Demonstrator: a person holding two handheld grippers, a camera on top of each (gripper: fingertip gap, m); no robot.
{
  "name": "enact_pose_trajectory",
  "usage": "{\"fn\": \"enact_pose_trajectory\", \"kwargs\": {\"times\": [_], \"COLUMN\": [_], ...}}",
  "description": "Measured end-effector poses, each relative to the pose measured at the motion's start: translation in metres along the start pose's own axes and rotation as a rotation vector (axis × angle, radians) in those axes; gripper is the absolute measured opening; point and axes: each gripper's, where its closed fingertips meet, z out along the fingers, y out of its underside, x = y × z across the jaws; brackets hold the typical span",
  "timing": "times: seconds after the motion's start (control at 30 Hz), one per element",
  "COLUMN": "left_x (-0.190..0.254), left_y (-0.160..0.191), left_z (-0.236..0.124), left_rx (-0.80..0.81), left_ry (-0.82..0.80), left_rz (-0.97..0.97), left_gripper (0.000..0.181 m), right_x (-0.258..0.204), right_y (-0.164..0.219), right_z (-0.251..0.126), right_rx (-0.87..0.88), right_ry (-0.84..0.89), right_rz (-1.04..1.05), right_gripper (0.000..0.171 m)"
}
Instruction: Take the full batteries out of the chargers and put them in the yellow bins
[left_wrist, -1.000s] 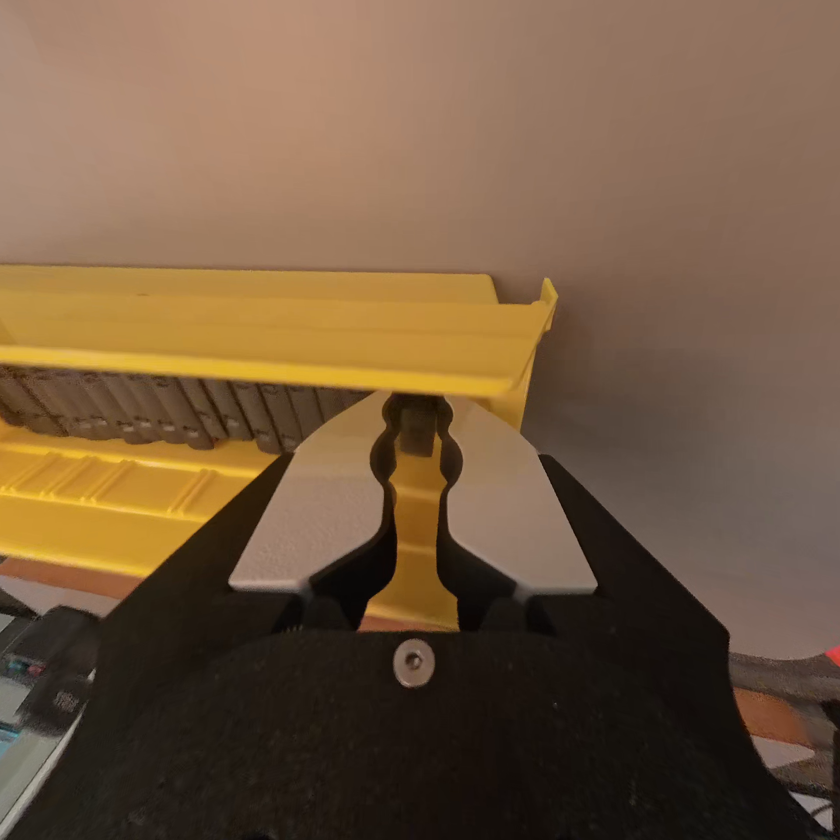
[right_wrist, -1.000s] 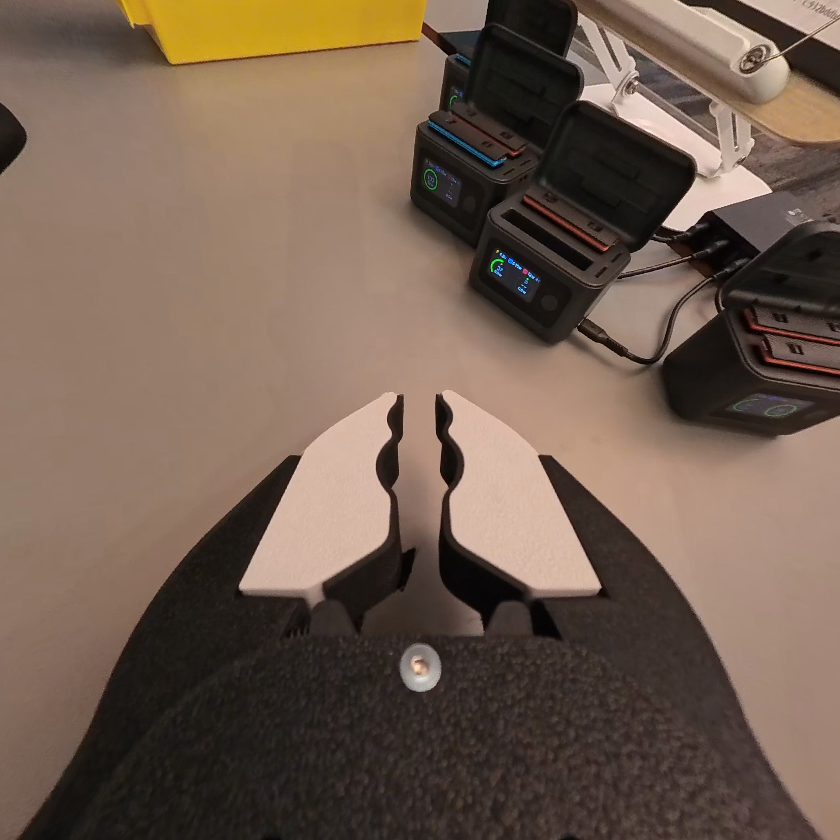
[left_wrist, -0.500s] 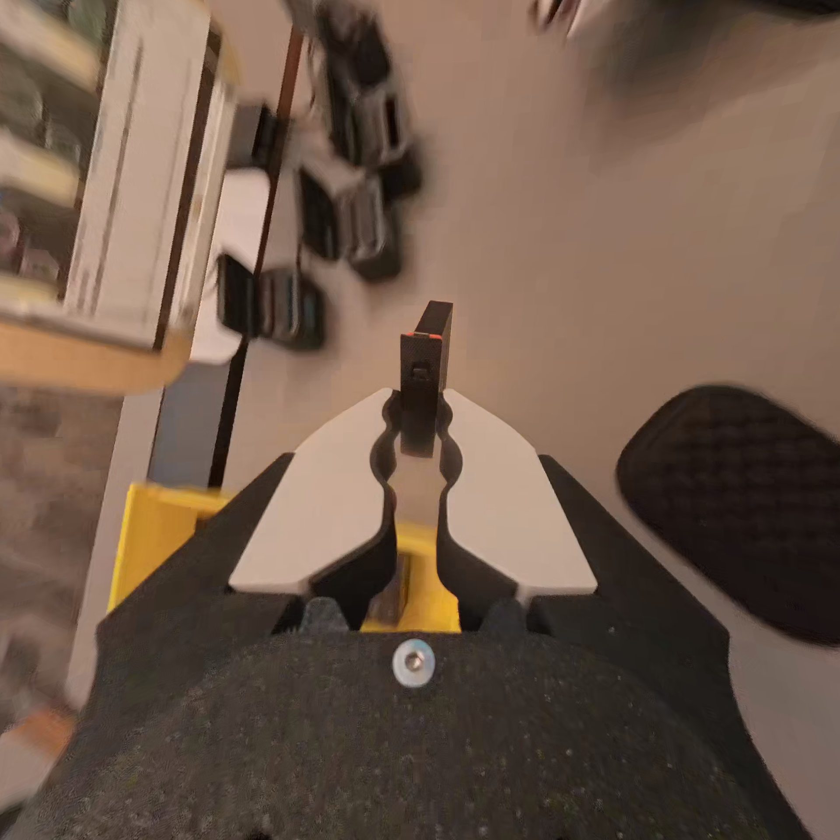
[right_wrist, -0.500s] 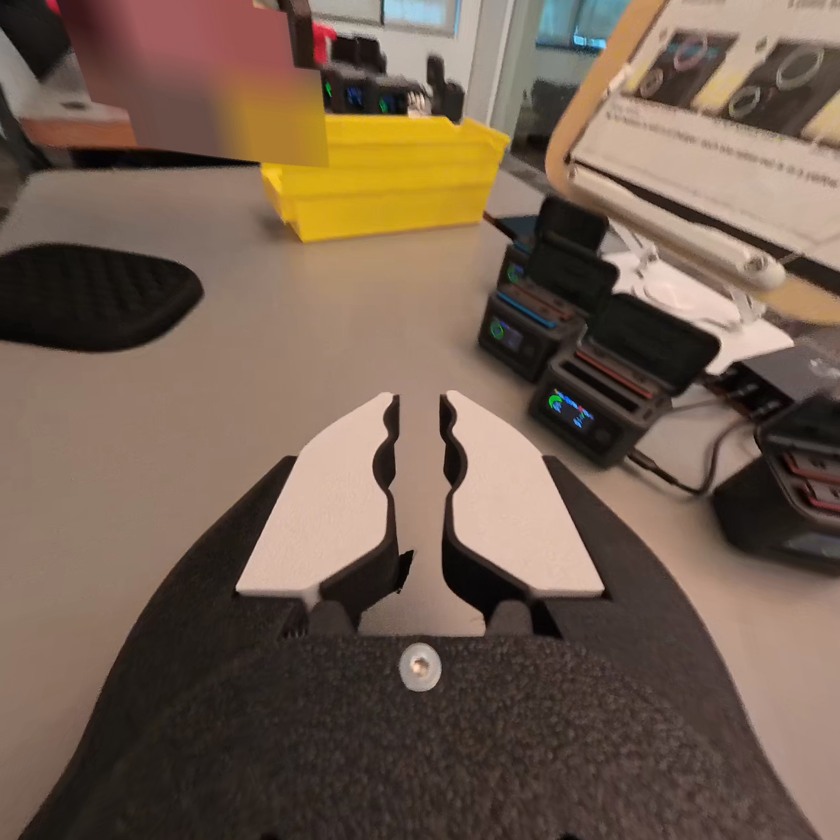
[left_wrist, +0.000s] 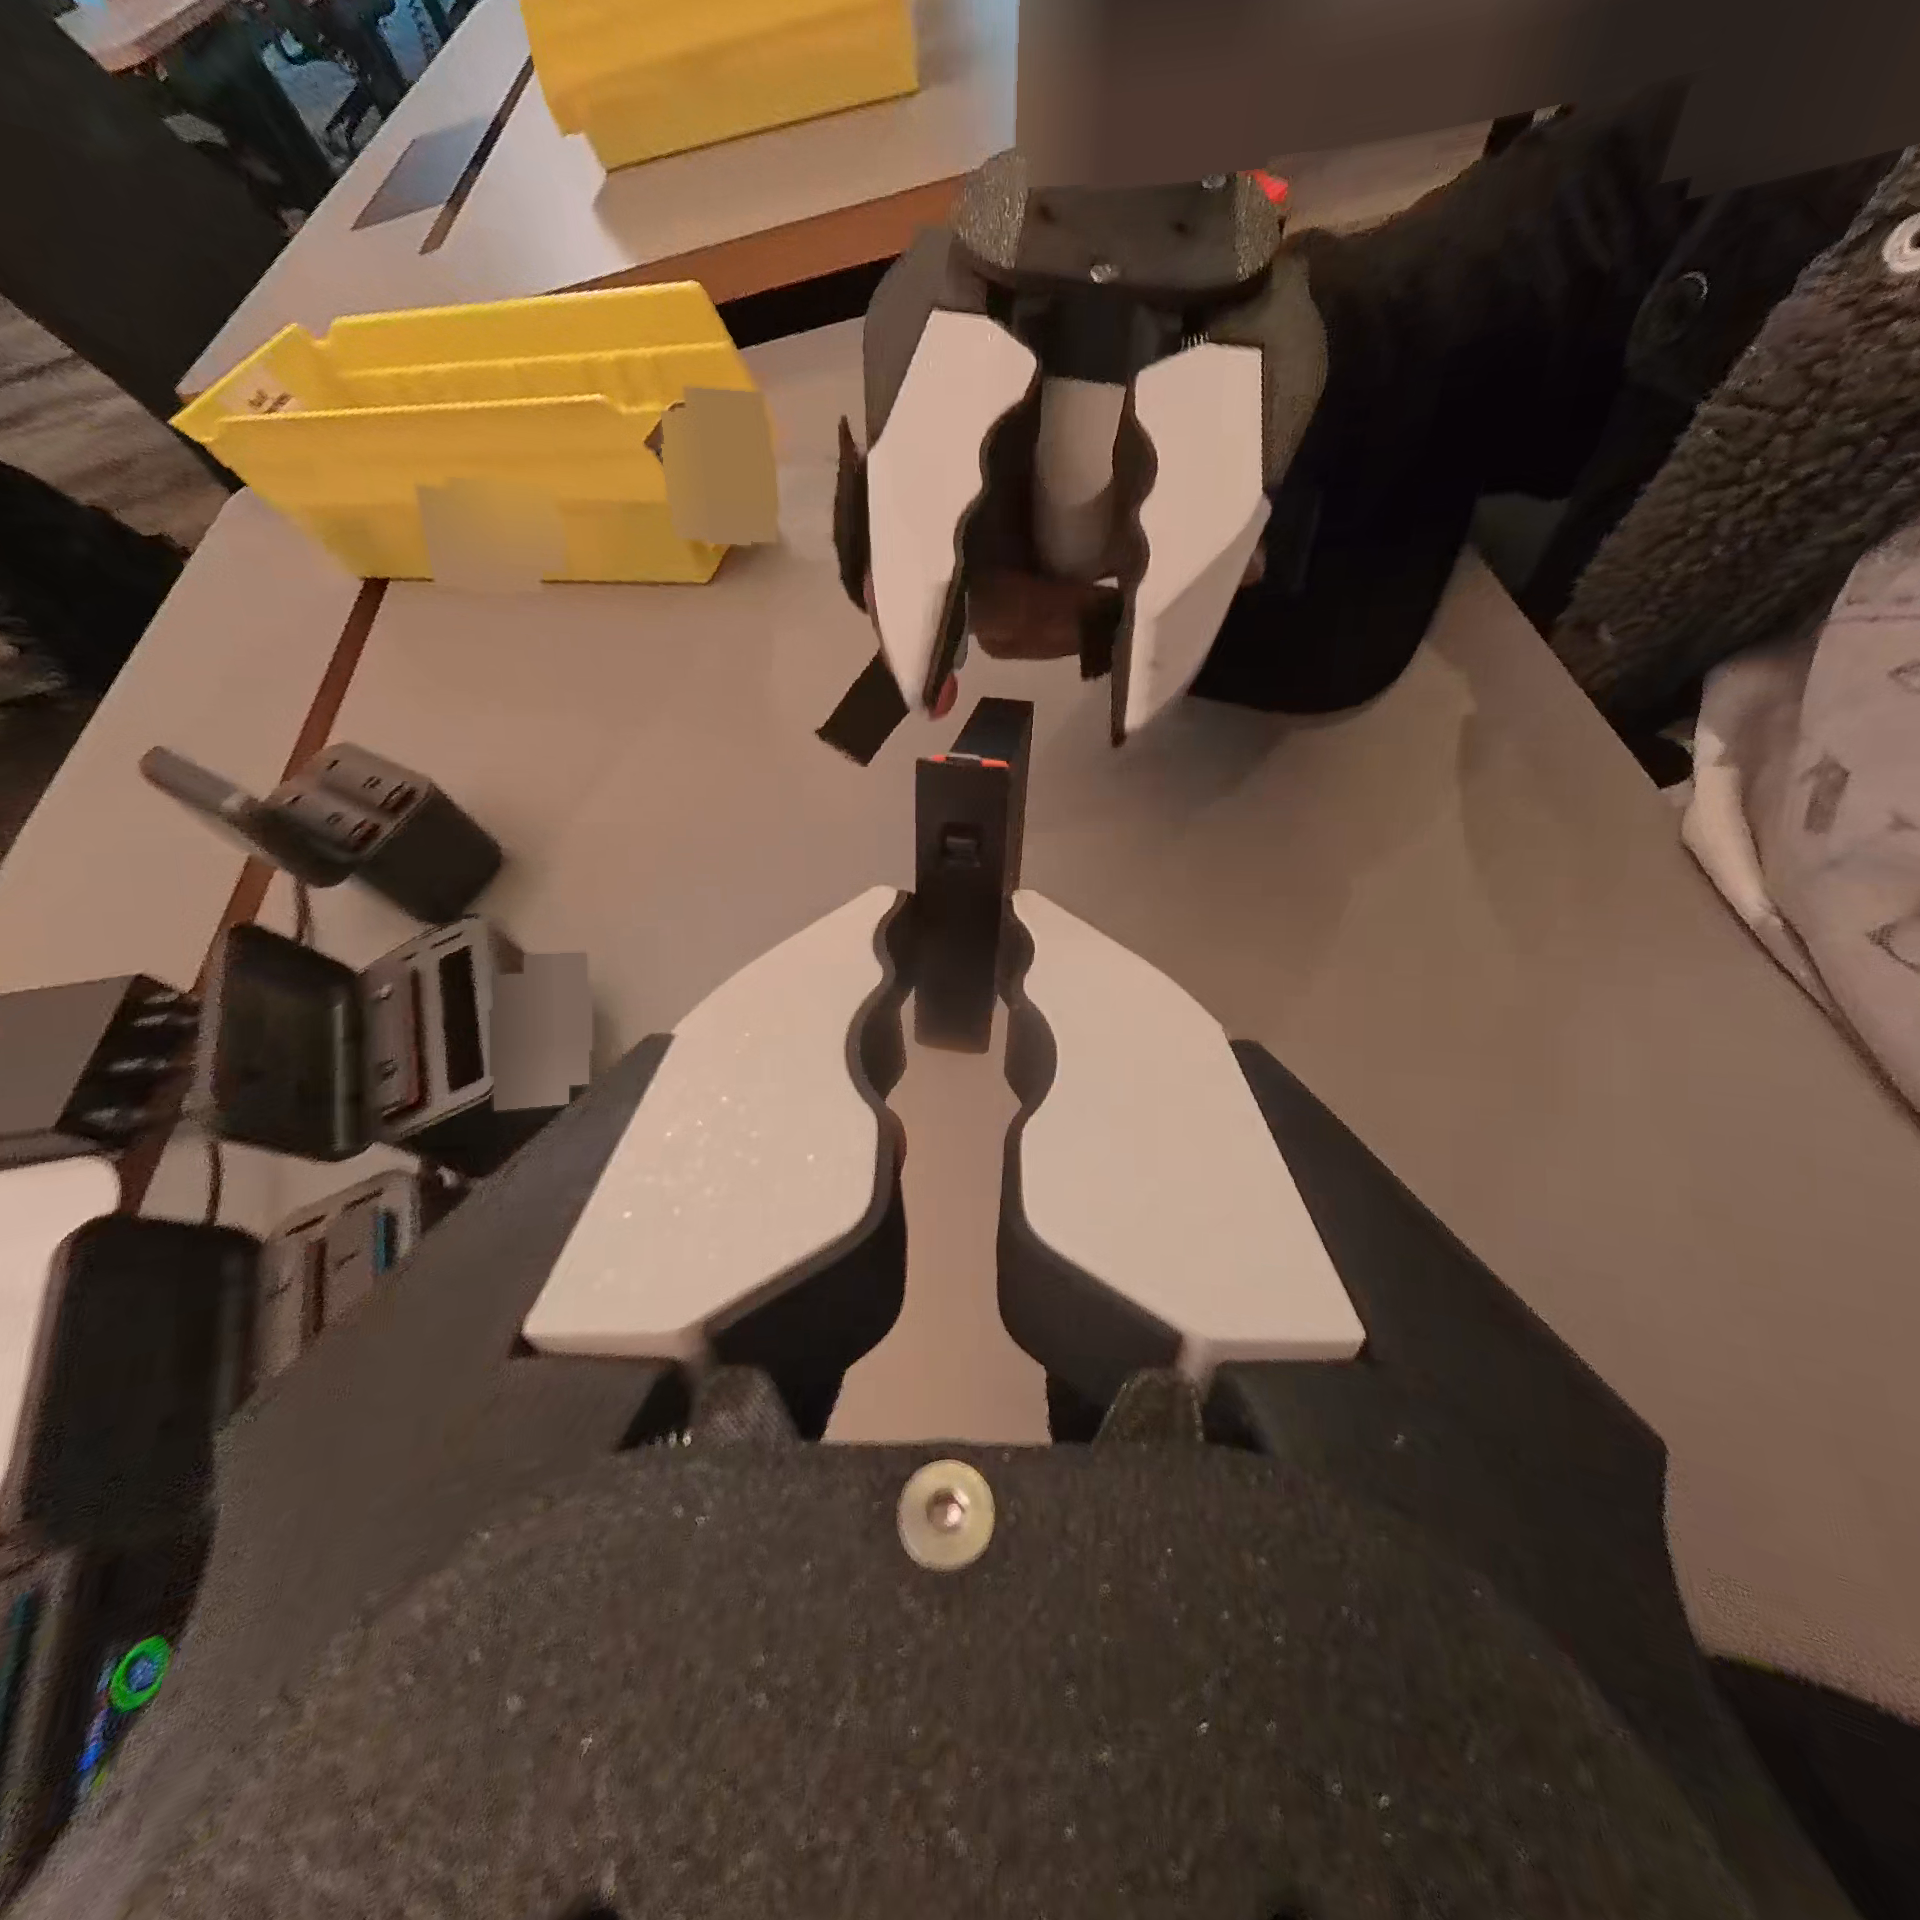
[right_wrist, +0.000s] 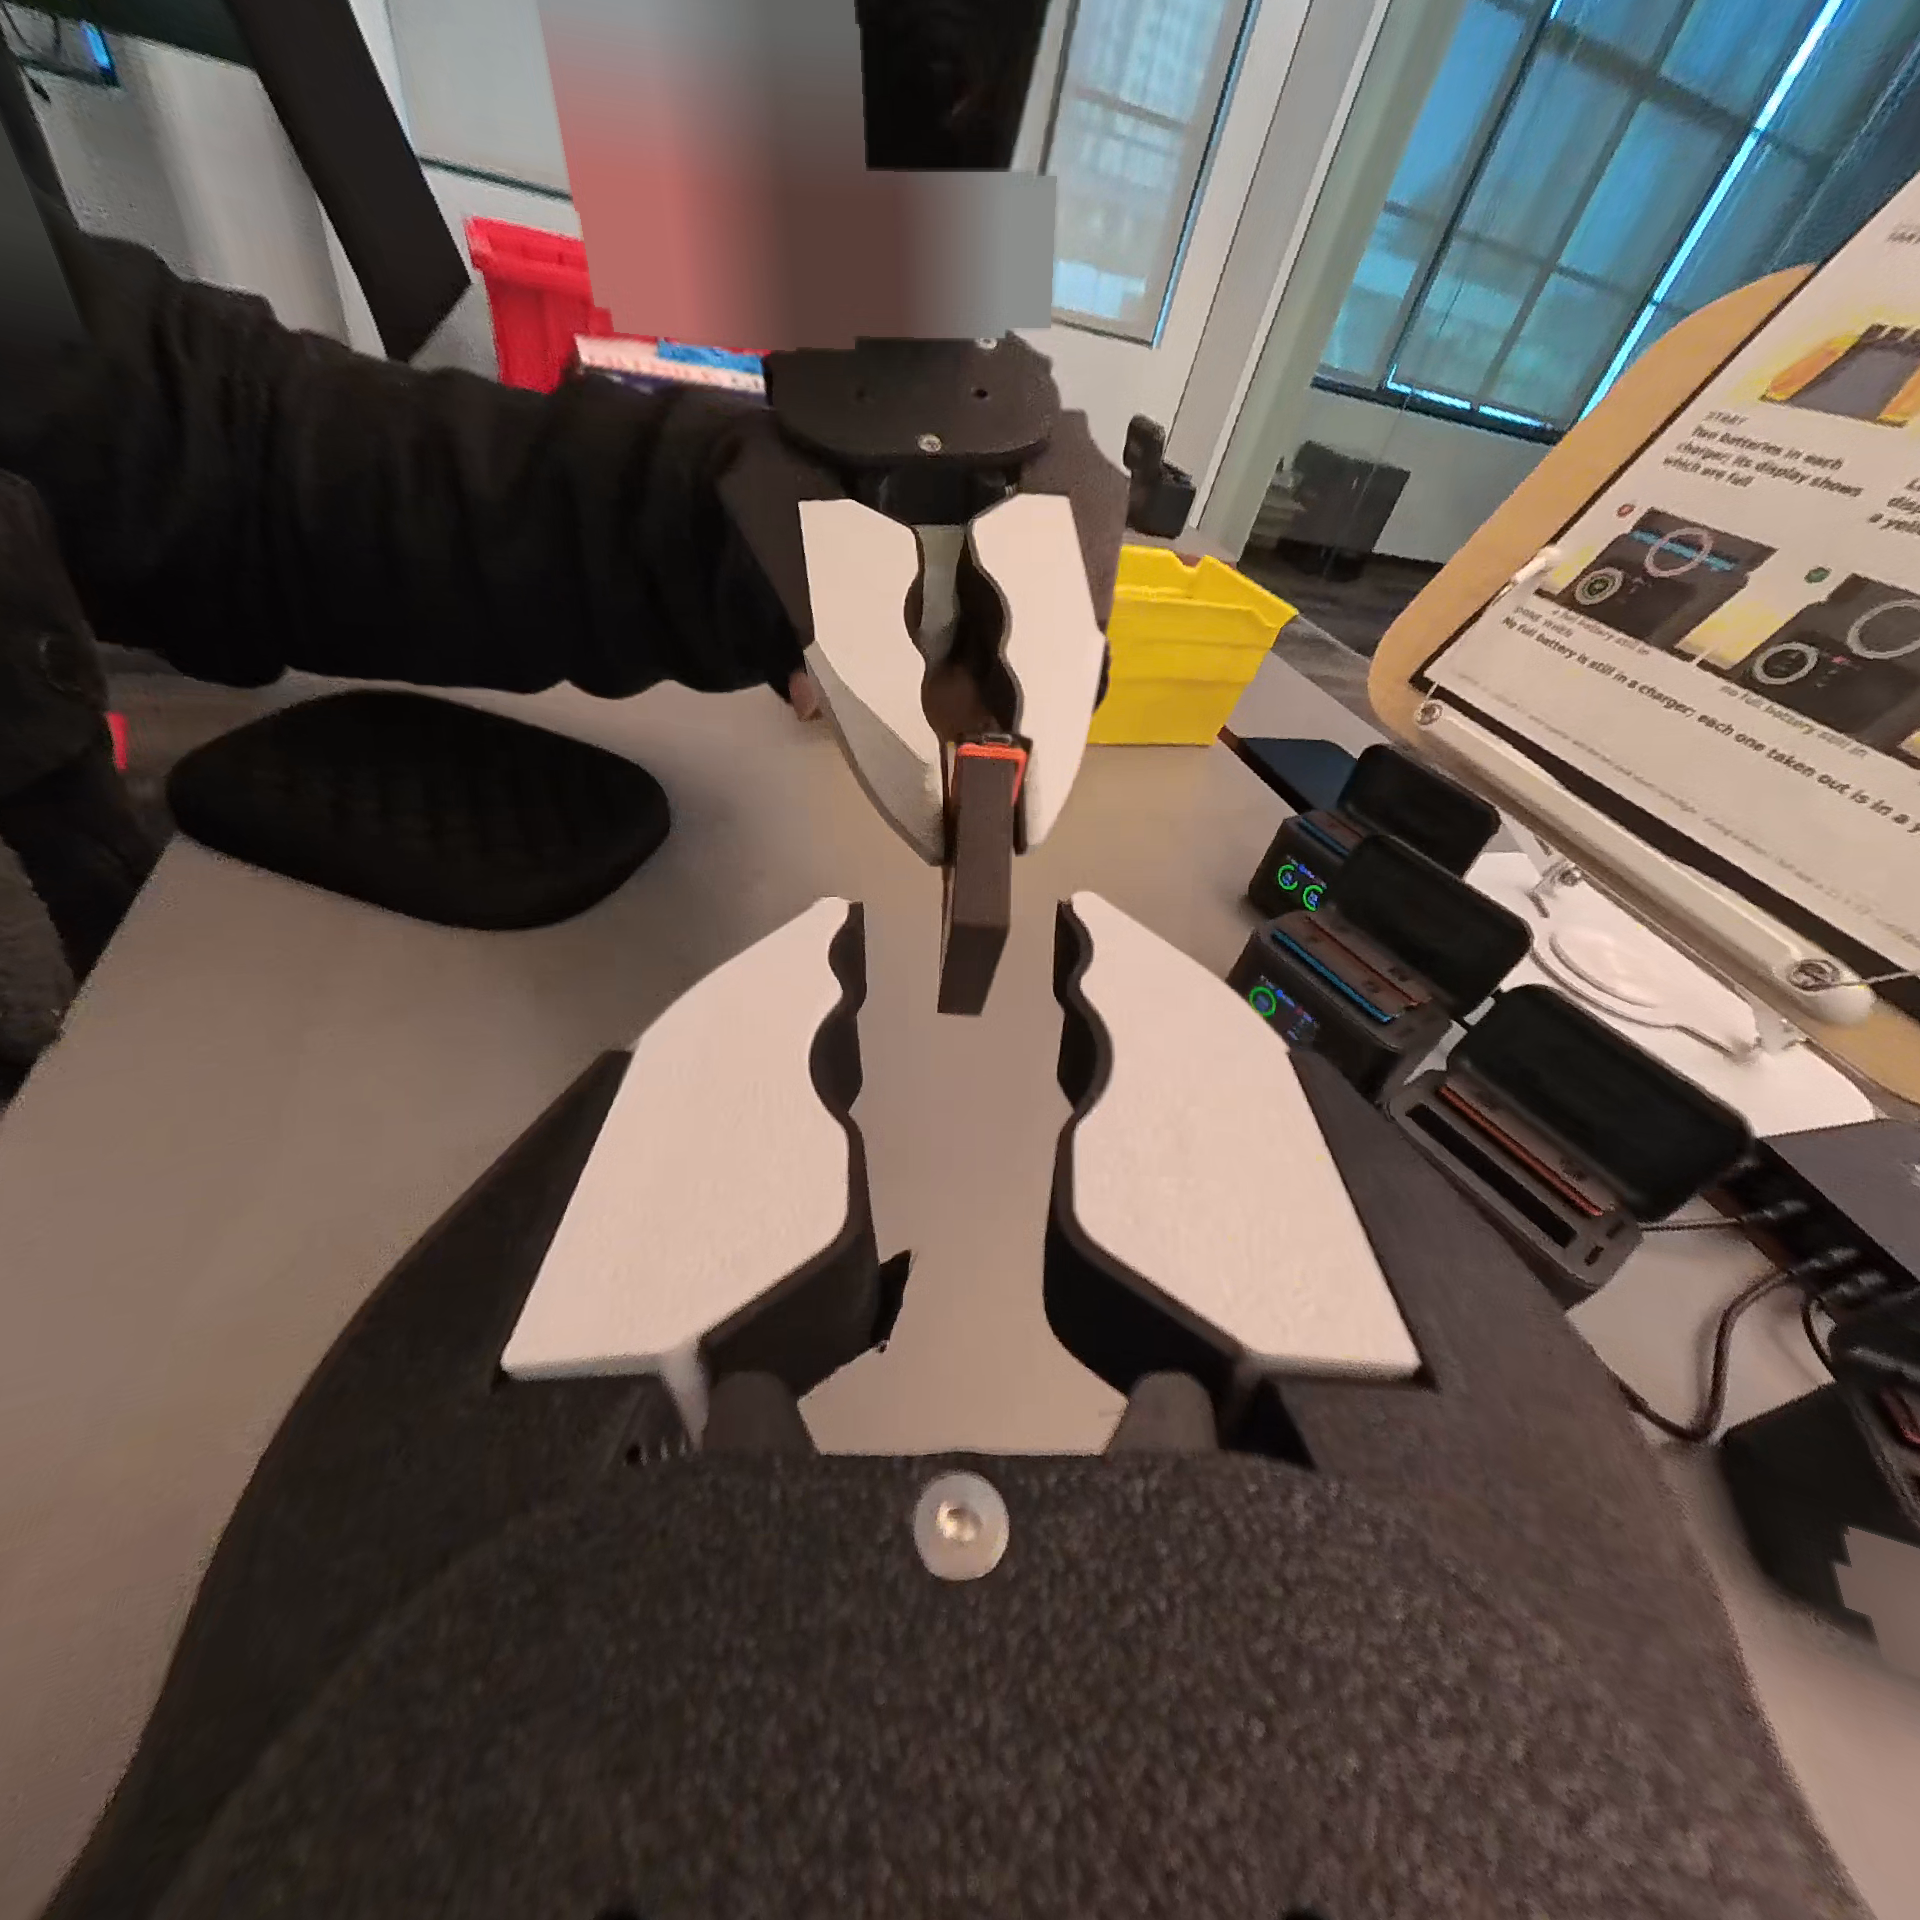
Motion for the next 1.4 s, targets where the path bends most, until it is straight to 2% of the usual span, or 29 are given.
{"fn": "enact_pose_trajectory", "kwargs": {"times": [0.1, 0.13, 0.17, 0.3, 0.4, 0.5, 0.63, 0.7, 0.8, 0.9, 1.0, 1.13, 1.3, 1.4], "left_x": [-0.001, 0.0, 0.0, -0.001, 0.0, -0.003, -0.008, -0.011, -0.015, -0.029, -0.064, -0.123, -0.154, -0.161], "left_y": [-0.001, -0.002, -0.003, -0.008, -0.017, -0.028, -0.041, -0.041, -0.041, -0.042, -0.038, -0.011, 0.03, 0.044], "left_z": [0.017, 0.022, 0.025, 0.03, 0.03, 0.032, 0.036, 0.041, 0.044, 0.044, 0.041, 0.043, 0.058, 0.065], "left_rx": [0.018, 0.027, 0.035, 0.082, 0.148, 0.209, 0.264, 0.251, 0.218, 0.164, 0.062, -0.212, -0.507, -0.6], "left_ry": [0.017, 0.028, 0.036, 0.053, 0.072, 0.088, 0.11, 0.101, 0.096, 0.064, -0.034, -0.207, -0.224, -0.219], "left_rz": [0.001, -0.003, -0.006, -0.029, -0.06, -0.129, -0.203, -0.209, -0.213, -0.216, -0.237, -0.264, -0.353, -0.373], "left_gripper": [0.015, 0.015, 0.015, 0.015, 0.015, 0.022, 0.023, 0.015, 0.015, 0.015, 0.015, 0.015, 0.015, 0.015], "right_x": [0.003, 0.005, 0.006, 0.009, 0.012, 0.019, 0.024, 0.025, 0.03, 0.048, 0.077, 0.107, 0.12, 0.125], "right_y": [0.012, 0.016, 0.018, 0.016, 0.007, 0.0, 0.0, 0.0, 0.001, 0.008, 0.025, 0.048, 0.07, 0.075], "right_z": [0.002, 0.002, 0.001, -0.005, -0.013, -0.023, -0.027, -0.028, -0.03, -0.034, -0.045, -0.057, -0.06, -0.061], "right_rx": [-0.041, -0.053, -0.055, -0.013, 0.079, 0.158, 0.181, 0.182, 0.182, 0.141, 0.077, 0.006, -0.074, -0.102], "right_ry": [0.007, 0.008, 0.005, -0.049, -0.134, -0.188, -0.19, -0.184, -0.156, -0.058, 0.081, 0.21, 0.282, 0.324], "right_rz": [0.009, 0.01, 0.013, 0.106, 0.256, 0.369, 0.389, 0.383, 0.369, 0.34, 0.32, 0.359, 0.362, 0.34], "right_gripper": [0.029, 0.017, 0.011, 0.01, 0.01, 0.01, 0.01, 0.01, 0.01, 0.018, 0.027, 0.023, 0.019, 0.017]}}
